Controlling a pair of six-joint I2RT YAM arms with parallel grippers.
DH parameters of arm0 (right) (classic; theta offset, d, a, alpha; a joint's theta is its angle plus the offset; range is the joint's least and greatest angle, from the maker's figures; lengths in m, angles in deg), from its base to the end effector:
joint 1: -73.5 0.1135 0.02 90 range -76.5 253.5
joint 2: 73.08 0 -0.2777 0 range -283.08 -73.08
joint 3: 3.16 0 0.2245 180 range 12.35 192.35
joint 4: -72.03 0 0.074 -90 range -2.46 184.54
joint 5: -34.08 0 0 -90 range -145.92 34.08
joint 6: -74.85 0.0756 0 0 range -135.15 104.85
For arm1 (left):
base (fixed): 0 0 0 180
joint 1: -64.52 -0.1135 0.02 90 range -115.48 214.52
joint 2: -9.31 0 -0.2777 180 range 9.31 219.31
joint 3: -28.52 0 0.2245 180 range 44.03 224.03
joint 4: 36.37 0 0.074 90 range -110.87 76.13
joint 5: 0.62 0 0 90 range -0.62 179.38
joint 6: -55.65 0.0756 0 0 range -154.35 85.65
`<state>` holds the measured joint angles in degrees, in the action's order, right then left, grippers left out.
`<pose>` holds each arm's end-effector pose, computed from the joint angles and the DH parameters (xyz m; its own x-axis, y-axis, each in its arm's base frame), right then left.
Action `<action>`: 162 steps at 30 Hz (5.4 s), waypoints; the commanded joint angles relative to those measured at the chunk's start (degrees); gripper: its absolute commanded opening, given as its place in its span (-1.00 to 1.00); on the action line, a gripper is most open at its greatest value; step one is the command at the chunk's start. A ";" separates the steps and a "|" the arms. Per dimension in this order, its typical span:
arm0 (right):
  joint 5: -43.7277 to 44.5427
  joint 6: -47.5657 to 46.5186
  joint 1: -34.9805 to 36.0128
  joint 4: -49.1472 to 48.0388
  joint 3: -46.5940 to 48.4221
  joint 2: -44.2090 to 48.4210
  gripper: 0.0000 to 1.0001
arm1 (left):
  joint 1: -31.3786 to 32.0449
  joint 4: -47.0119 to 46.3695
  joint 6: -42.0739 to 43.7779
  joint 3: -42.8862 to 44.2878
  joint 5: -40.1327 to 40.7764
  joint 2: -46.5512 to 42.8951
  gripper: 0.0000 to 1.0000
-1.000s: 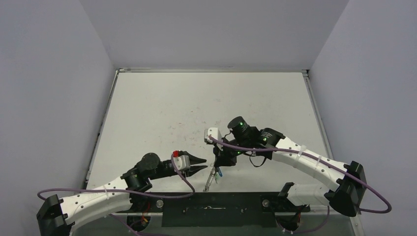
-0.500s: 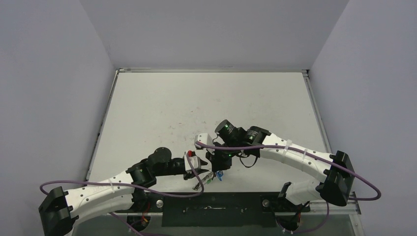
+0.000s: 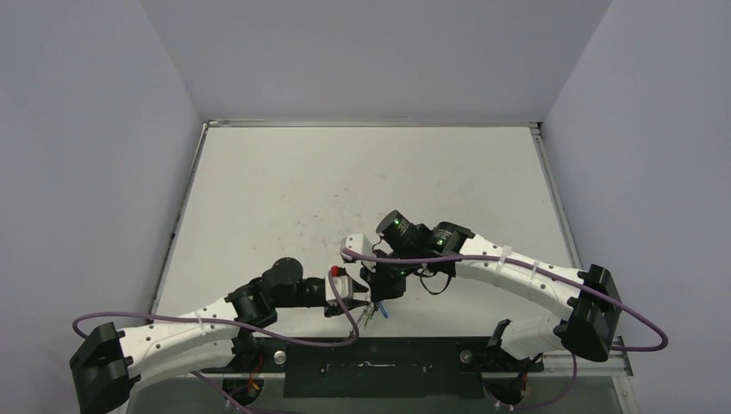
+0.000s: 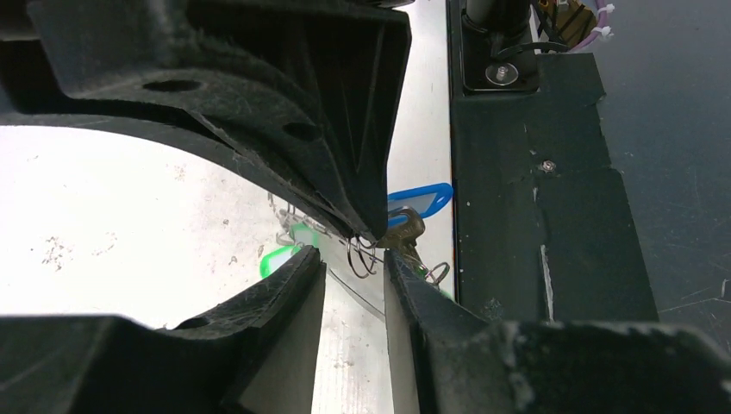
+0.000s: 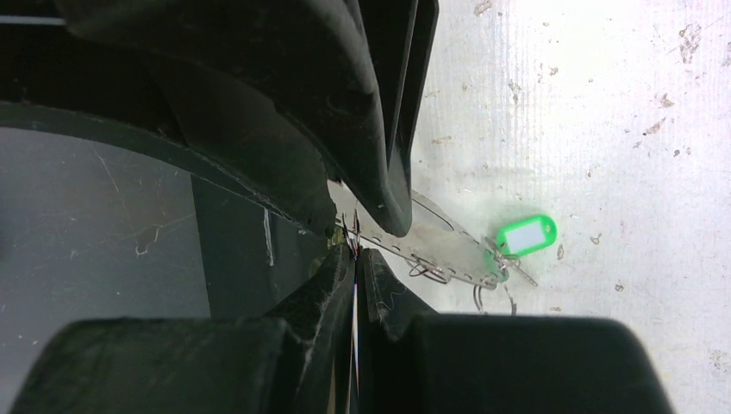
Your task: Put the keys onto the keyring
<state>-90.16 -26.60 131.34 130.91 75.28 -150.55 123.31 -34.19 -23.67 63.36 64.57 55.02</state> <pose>0.1006 0.2400 0.2727 -0.2715 -0.7401 -0.6153 -0.9314 0.0409 0.3617 0.0690 -0.1751 0.2377 0.0681 0.2122 -0.9749 0.9927 0.0829 0.0874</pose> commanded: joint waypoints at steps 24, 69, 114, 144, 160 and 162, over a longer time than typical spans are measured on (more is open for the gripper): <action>1.16 3.35 -3.36 -12.12 -4.65 9.93 -0.10 | 0.35 -8.13 -3.13 -3.49 1.56 -2.87 -1.00; -15.81 0.89 -8.16 -34.34 -20.90 11.13 -1.00 | 0.37 -17.71 -7.26 -9.48 2.54 -8.83 -1.00; -16.23 5.84 -7.59 -42.29 -22.33 12.03 -0.34 | 0.37 -18.46 -7.31 -10.37 4.05 -11.31 -1.00; -15.69 3.49 -6.21 -39.12 -20.79 11.71 -1.00 | 0.37 -14.51 -6.37 -10.23 7.31 -14.51 -1.00; -2.40 0.53 -2.54 -12.77 -5.77 5.83 -1.00 | 0.37 4.13 2.11 -2.21 7.33 -12.19 -0.50; -1.72 0.63 -2.24 -10.46 -4.15 4.67 -1.00 | 0.37 4.65 2.63 -1.73 7.29 -11.34 -0.50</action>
<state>-95.10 -25.26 128.28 115.22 65.93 -144.65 123.68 -32.86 -23.85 57.87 71.84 42.63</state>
